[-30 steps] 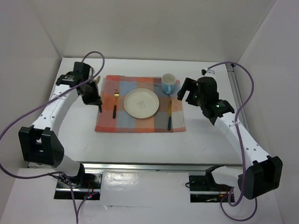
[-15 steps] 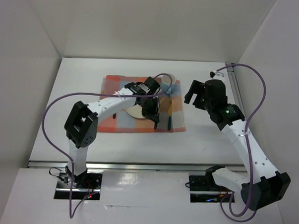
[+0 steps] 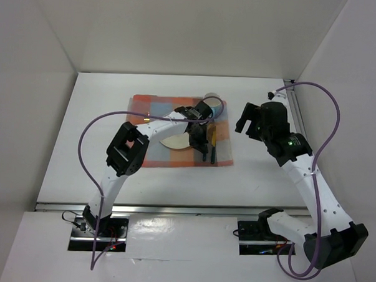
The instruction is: Set the dinner table for one person
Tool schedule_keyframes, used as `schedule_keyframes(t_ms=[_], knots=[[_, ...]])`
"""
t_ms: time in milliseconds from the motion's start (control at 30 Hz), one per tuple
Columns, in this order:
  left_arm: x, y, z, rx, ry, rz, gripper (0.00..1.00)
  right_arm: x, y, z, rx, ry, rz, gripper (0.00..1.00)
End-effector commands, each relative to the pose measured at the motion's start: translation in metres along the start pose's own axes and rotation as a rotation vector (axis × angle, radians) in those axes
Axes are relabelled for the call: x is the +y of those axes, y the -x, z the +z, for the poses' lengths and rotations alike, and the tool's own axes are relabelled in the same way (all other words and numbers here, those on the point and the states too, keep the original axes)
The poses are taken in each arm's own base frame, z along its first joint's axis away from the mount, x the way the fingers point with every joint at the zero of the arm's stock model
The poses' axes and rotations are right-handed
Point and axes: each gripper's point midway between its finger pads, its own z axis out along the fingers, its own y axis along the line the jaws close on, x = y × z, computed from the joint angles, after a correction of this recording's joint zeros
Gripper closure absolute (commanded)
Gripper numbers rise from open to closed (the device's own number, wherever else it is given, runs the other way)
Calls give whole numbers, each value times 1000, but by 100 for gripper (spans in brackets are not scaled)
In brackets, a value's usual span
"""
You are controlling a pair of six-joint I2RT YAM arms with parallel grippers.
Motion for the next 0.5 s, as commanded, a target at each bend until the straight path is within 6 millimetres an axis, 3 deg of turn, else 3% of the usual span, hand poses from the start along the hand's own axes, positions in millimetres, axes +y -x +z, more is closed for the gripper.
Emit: schedule_keyframes(t_ms=[0,133,167,367,400,467], knots=[[-8,15,5,-43,-2,-19,100,0,22,-14,-62,-2,9,6],[-6,19,8,-30,42,-35,97,0,22,-14,-62,-2,9,5],[-3,17,13,-22,50,-37,84,2,26,-16,-70,2,11,5],[-3,14,8,-24,34,-16,58,2,23,-16,-58,6,9,3],[-3,14,8,-24,34,-7,45,2,23,-16,-58,6,9,3],[-8,11,3,-27,26,3,38,2,23,-16,-58,6,9,3]])
